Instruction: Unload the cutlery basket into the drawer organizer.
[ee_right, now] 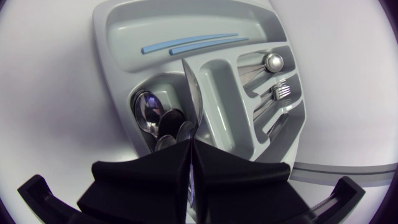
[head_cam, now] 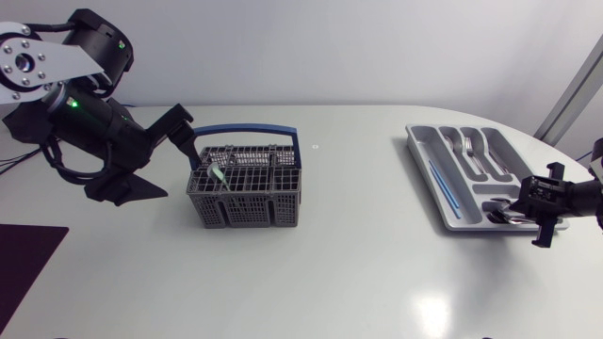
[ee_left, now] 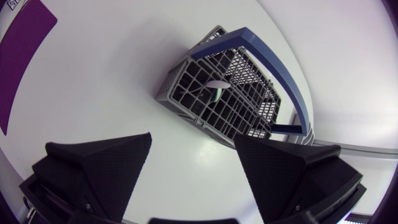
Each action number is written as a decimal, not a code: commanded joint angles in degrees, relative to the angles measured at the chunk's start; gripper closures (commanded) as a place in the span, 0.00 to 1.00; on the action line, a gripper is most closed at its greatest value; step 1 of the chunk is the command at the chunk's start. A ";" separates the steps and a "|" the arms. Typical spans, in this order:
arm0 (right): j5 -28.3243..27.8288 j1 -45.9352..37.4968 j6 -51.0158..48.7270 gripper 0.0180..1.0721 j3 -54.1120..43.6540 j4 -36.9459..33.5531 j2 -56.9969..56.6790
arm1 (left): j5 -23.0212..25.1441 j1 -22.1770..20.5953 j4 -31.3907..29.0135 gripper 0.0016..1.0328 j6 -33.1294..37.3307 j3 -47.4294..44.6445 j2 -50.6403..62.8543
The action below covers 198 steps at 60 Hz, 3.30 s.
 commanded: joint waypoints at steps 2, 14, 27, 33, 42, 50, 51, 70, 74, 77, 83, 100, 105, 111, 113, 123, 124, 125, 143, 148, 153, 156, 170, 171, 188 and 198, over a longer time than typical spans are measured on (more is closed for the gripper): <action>0.94 -0.59 -2.92 0.91 -0.29 1.82 1.27 | -0.30 -0.39 -0.33 0.09 0.92 -1.53 -1.00; 3.40 -0.85 -4.59 0.84 -3.72 9.37 1.98 | -0.57 -0.39 -0.33 0.09 1.01 -1.97 -1.18; 4.90 -0.94 -4.85 0.69 -6.26 14.65 1.19 | -0.57 -0.21 -0.33 0.09 1.18 -2.41 -1.79; 4.72 -0.94 -4.59 0.63 -7.93 15.70 -1.63 | -0.65 -0.21 -0.33 0.09 1.27 -2.59 -2.14; 4.55 0.91 -1.42 0.54 -9.43 14.38 -7.16 | -0.57 -0.21 -0.33 0.09 1.27 -2.85 -2.58; 4.55 4.77 5.26 0.42 -10.40 11.04 -13.40 | -0.65 -0.13 -0.24 0.08 1.54 -3.73 -3.11; 4.55 5.39 6.31 0.41 -10.48 10.52 -14.28 | -0.65 -0.04 -0.33 0.08 1.54 -3.73 -3.11; 5.16 20.24 23.63 0.35 -9.60 -2.14 -27.91 | -1.44 1.28 -0.24 0.06 3.82 -5.40 -4.34; 7.01 25.43 28.72 0.35 -8.99 -4.07 -30.45 | -1.80 1.37 -0.15 0.06 4.61 -5.66 -4.69; 7.62 28.94 32.50 0.35 -8.37 -5.66 -31.77 | -2.15 1.46 -0.06 0.06 4.96 -6.02 -4.87; 9.64 36.24 38.13 0.35 -7.14 -8.56 -33.44 | -2.24 2.16 0.11 0.06 5.93 -6.46 -4.96; 15.71 55.84 56.23 0.35 -1.08 -13.30 -32.39 | -2.24 3.57 0.99 0.06 8.21 -7.51 -5.40; 15.71 58.39 60.36 0.35 1.12 -14.27 -30.98 | -2.15 4.01 0.99 0.06 8.83 -7.60 -5.40; 15.36 61.29 65.29 0.35 4.19 -16.29 -28.70 | -2.15 4.44 1.08 0.06 9.80 -7.69 -5.40; 15.27 62.17 66.69 0.35 5.07 -16.64 -28.17 | -2.15 4.44 1.17 0.06 10.15 -7.69 -5.40; 15.36 66.56 73.81 0.35 9.91 -19.89 -24.57 | -2.15 4.71 1.69 0.06 11.12 -7.86 -5.40; 15.36 66.91 74.43 0.35 10.35 -20.16 -24.13 | -2.15 4.71 1.78 0.06 11.20 -7.95 -5.40; 15.36 67.44 75.13 0.35 10.96 -20.42 -23.69 | -2.15 4.80 1.87 0.06 11.47 -8.04 -5.40; 15.09 71.48 85.15 0.35 20.28 -24.38 -16.66 | -2.15 5.94 3.28 0.06 15.33 -8.39 -5.48; 14.74 72.45 87.17 0.35 22.21 -25.43 -14.63 | -2.15 6.11 3.89 0.06 16.65 -8.56 -5.57; 13.51 73.59 88.93 0.35 24.41 -26.40 -12.79 | -2.15 6.11 4.68 0.06 17.97 -9.00 -5.75; 13.16 74.03 89.98 0.35 25.46 -26.75 -11.91 | -2.15 6.20 4.77 0.06 18.50 -9.00 -5.83; 8.76 75.35 91.74 0.35 29.51 -28.51 -8.48 | -2.15 6.47 5.65 0.06 20.26 -9.36 -5.83; 8.76 75.53 91.83 0.35 29.77 -28.77 -8.22 | -2.15 6.47 5.74 0.06 20.34 -9.36 -5.83; 9.64 76.49 91.57 0.32 28.63 -28.33 -7.60 | -2.24 4.62 10.13 0.07 25.53 -9.18 -5.66; 9.29 76.49 90.69 0.29 26.69 -28.24 -7.87 | -2.94 3.13 11.54 0.07 30.45 -7.16 -3.29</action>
